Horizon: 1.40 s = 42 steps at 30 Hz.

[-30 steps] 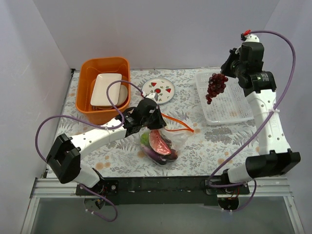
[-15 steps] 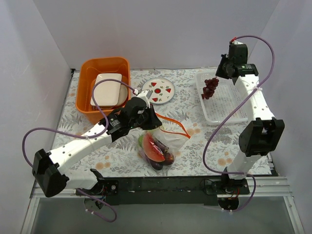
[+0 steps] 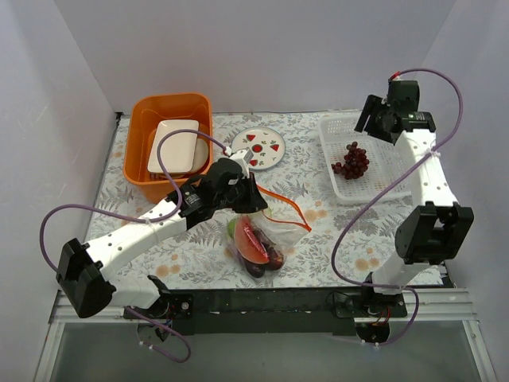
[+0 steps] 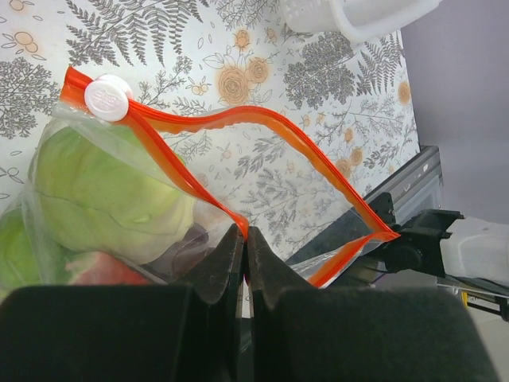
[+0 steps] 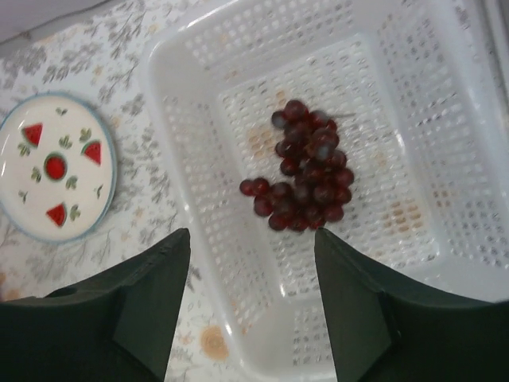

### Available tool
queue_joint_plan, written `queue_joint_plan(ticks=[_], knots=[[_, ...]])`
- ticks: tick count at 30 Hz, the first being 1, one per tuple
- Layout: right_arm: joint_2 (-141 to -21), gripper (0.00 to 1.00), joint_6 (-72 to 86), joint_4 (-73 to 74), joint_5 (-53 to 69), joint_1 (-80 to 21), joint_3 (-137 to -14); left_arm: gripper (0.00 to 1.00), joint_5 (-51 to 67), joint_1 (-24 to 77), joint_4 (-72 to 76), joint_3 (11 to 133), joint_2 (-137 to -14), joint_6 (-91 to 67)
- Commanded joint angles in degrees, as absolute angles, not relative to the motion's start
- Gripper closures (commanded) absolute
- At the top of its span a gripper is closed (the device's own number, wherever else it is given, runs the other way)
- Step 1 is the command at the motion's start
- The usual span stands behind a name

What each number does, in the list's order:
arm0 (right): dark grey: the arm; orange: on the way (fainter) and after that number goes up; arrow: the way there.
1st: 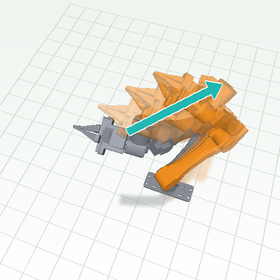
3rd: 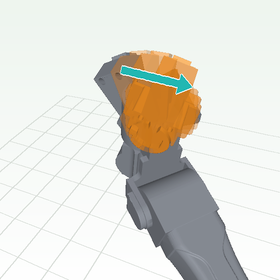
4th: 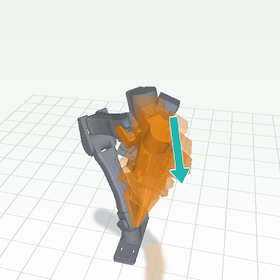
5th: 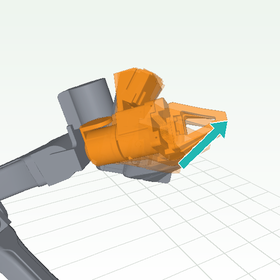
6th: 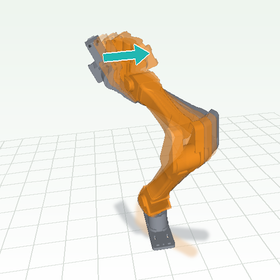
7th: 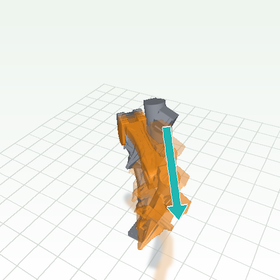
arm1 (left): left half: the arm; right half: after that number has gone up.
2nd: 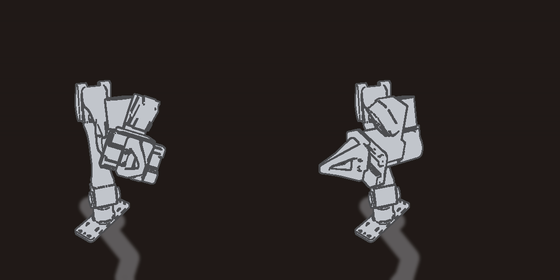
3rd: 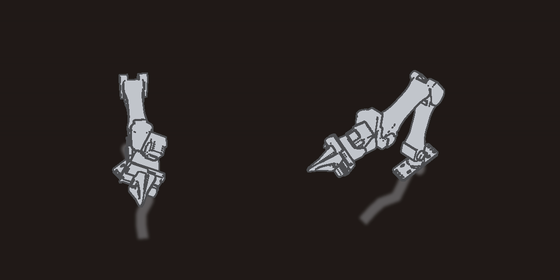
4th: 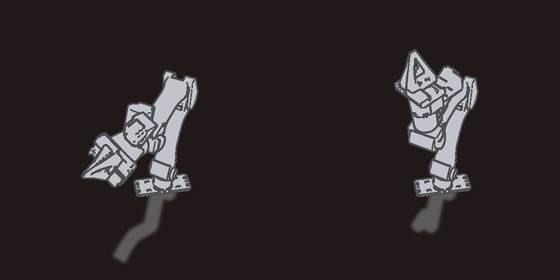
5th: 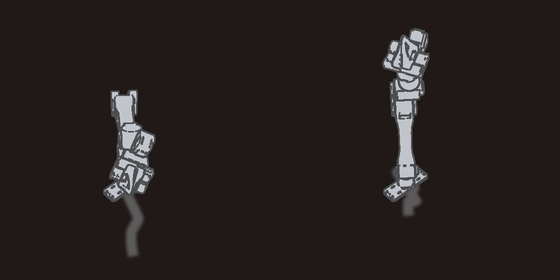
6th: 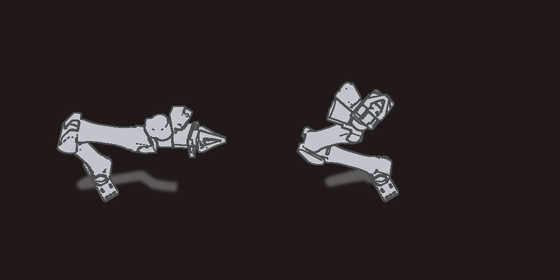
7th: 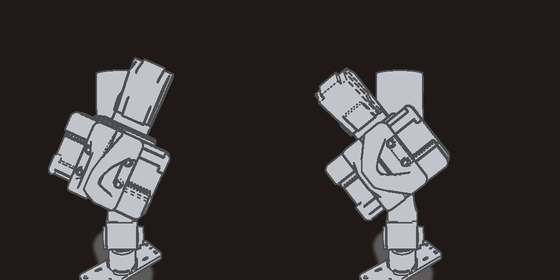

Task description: Open the zip-top bag and remove the fake food

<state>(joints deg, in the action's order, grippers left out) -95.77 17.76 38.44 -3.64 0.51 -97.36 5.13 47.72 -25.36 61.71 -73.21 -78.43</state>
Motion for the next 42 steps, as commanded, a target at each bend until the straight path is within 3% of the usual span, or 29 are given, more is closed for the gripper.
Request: queue_joint_plan(ticks=[1, 8, 20, 33, 34, 36, 37, 42], knots=[[-81.8, 0.33, 17.6, 35.0, -0.5, -10.6, -87.0, 1.00, 7.6, 47.6, -21.9, 62.5, -73.4, -78.6], [-67.0, 0.57, 22.5, 29.9, 4.3, -31.7, -69.4, 1.00, 7.4, 48.8, -21.1, 62.1, -73.2, -79.6], [-66.7, 0.59, 26.0, 20.3, 14.6, -39.7, -52.9, 1.00, 1.6, 53.2, -19.3, 60.2, -70.8, -84.2], [-67.2, 0.17, 29.7, 10.6, 12.4, -42.4, -44.4, 0.99, 1.4, 53.9, -17.7, 62.7, -71.2, -85.0], [-67.1, 0.16, 30.2, 9.8, 11.3, -42.4, -43.3, 0.87, 1.1, 54.0, -17.8, 62.6, -70.5, -85.4], [-67.1, 0.12, 30.5, 8.0, 10.9, -42.4, -42.1, 0.73, -1.0, 53.9, -18.6, 62.3, -69.5, -85.8], [-67.1, 0.11, 31.1, 6.1, 10.6, -42.4, -41.1, 0.57, -1.8, 53.9, -19.2, 62.2, -68.8, -86.0], [-66.2, 0.09, 34.3, 1.1, 9.4, -42.2, -37.8, 0.53, -11.2, 53.9, -27.1, 61.8, -64.1, -86.9]])
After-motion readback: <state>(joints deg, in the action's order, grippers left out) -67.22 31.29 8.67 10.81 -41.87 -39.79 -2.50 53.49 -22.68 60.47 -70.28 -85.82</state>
